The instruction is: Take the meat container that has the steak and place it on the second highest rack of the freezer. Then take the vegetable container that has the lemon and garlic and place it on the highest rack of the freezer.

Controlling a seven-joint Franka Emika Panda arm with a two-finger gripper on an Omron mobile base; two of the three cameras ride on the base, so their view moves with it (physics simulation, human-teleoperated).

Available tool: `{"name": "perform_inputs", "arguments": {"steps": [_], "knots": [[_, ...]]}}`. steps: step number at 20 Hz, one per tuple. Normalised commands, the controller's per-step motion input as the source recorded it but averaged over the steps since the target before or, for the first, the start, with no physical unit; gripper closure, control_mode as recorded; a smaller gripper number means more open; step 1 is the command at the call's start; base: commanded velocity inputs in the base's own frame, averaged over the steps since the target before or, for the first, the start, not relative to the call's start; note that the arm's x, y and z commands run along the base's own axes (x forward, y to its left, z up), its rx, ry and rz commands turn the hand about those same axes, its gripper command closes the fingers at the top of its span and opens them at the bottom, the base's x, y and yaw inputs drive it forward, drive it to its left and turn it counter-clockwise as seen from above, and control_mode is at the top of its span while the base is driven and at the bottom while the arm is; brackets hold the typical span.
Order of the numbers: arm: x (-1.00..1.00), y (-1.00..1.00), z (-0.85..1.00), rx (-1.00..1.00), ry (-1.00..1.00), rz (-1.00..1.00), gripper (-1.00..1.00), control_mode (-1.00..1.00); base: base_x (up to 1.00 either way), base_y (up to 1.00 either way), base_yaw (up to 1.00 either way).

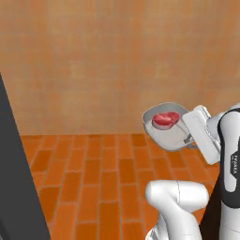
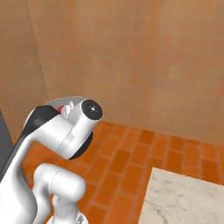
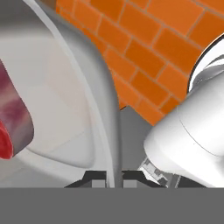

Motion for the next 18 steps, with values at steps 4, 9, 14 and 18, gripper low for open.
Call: {"name": "perform_inputs", "arguments": {"steps": [4, 9, 14, 18], "knots": [[0.0, 0.0, 0.0, 0.0, 0.0, 0.0, 1.0, 1.0, 0.01, 0.35, 0.54], [0.0, 0.0, 0.0, 0.0, 0.0, 0.0, 1.0, 1.0, 0.01, 0.44, 0.62], [0.0, 0.0, 0.0, 0.0, 0.0, 0.0, 1.0, 1.0, 0.01, 0.34, 0.66], [0.0, 0.0, 0.0, 0.0, 0.0, 0.0, 1.0, 1.0, 0.01, 0.03, 0.72]]}}
